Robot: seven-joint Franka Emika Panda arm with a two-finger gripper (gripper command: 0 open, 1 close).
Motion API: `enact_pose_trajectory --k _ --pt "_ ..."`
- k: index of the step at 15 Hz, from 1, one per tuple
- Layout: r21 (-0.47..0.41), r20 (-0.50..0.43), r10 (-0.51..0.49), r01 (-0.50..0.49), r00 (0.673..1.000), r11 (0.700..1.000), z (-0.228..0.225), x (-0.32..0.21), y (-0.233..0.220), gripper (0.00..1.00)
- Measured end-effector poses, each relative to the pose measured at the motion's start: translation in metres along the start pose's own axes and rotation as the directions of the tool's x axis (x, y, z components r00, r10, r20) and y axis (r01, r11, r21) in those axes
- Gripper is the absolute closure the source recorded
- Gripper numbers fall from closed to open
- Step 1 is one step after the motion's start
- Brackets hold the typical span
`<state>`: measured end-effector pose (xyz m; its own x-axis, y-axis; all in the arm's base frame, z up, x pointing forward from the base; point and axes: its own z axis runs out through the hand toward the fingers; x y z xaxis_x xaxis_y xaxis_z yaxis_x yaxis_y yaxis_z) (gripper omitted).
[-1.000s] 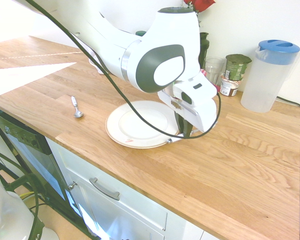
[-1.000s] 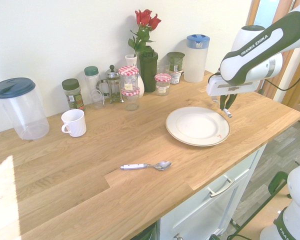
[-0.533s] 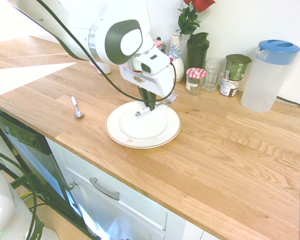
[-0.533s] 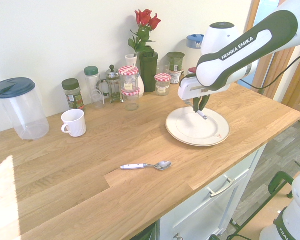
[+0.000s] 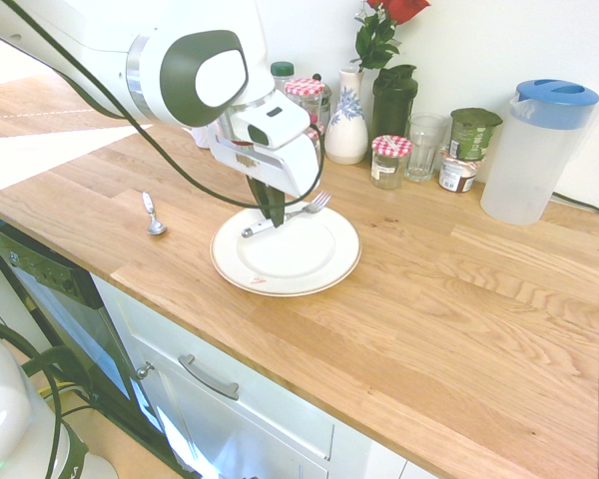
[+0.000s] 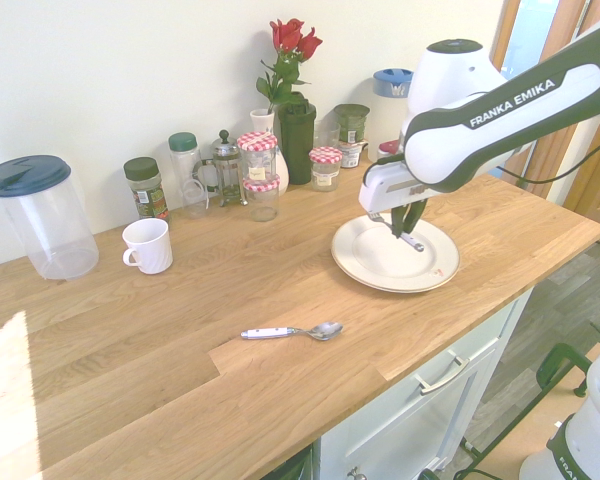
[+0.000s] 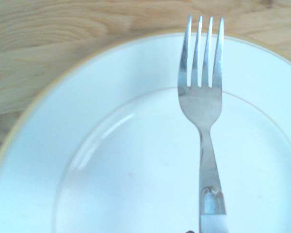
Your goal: Put the fork into the plate
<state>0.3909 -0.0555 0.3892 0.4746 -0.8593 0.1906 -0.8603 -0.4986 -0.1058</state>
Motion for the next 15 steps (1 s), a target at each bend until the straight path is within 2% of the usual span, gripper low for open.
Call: enact_pose_trajectory --k 3,11,12,15 --pt "-0.030 0.018 0.013 -0.012 1.000 0.999 0.013 0.009 0.029 1.00" --pt "-0.073 0.054 -0.012 0.016 0.998 0.997 0.035 -0.001 0.029 1.00" --pt "-0.077 0.059 -0.014 0.019 0.998 0.997 0.037 -0.001 0.029 0.00" --pt "-0.085 0.068 -0.022 0.028 0.997 0.996 0.041 -0.002 0.029 0.00"
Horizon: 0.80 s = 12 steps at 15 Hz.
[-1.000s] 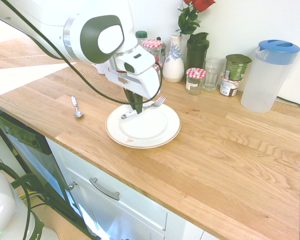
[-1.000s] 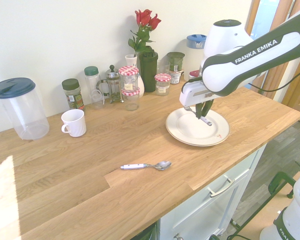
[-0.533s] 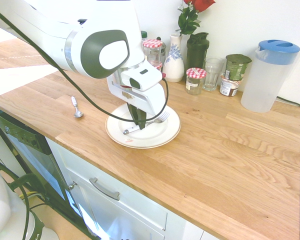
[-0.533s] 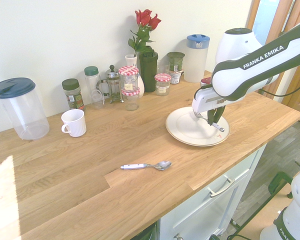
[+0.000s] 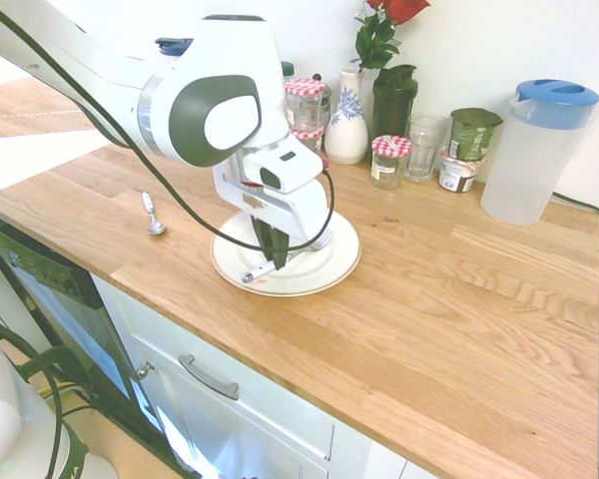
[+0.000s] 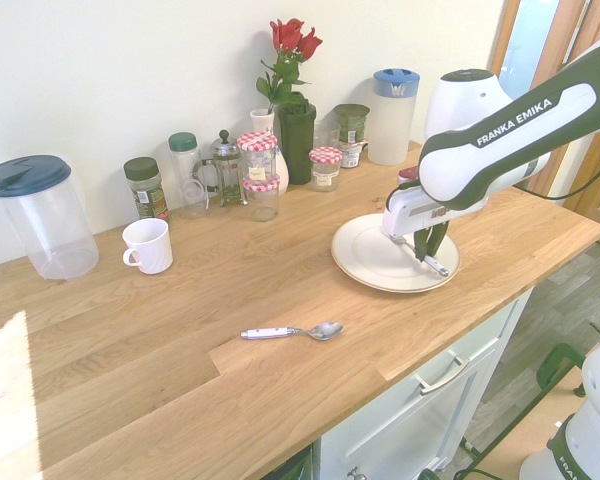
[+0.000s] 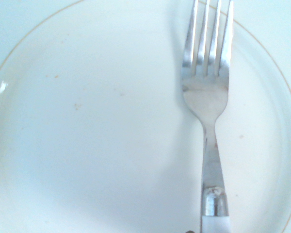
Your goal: Put the fork into the plate
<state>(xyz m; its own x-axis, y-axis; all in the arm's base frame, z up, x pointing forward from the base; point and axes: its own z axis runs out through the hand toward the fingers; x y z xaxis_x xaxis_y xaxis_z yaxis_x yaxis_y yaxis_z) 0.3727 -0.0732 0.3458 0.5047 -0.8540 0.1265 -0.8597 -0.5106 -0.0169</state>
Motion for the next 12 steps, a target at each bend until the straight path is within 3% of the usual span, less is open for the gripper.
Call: enact_pose_trajectory --k 12 --pt "0.004 -0.001 0.015 -0.015 1.000 1.000 -0.0011 0.0059 0.0036 0.00"
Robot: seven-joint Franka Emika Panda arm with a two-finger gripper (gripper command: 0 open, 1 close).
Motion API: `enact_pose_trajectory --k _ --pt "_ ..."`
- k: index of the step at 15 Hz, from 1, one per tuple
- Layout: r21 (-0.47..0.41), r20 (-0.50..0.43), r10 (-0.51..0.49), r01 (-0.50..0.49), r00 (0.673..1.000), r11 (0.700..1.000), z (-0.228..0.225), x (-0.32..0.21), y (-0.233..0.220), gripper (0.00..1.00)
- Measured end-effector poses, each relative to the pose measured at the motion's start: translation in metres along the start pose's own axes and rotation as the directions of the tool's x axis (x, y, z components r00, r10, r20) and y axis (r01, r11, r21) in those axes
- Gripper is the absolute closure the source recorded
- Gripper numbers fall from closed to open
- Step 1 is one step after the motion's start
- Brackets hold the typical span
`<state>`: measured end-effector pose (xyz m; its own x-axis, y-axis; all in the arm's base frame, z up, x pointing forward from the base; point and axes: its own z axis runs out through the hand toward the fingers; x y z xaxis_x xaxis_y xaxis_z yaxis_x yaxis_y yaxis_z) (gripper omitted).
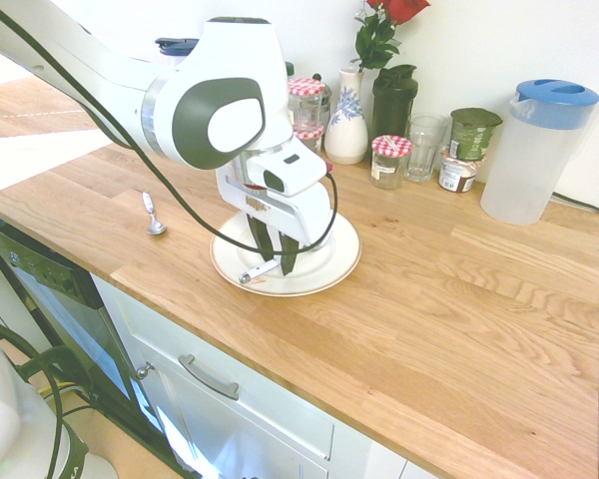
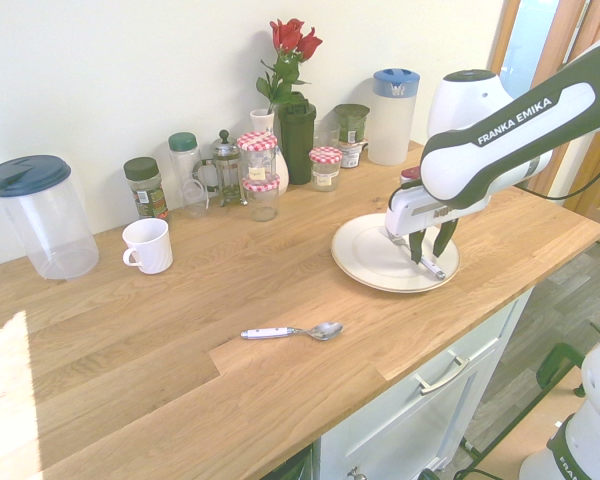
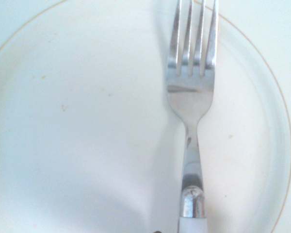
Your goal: Put the fork into the plate
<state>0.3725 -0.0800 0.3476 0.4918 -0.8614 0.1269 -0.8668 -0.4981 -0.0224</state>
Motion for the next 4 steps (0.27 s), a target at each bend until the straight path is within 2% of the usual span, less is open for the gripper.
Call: enact_pose_trajectory --k 4 --pt "0.051 -0.032 0.018 -0.016 0.999 0.999 -0.021 0.013 0.000 0.00"
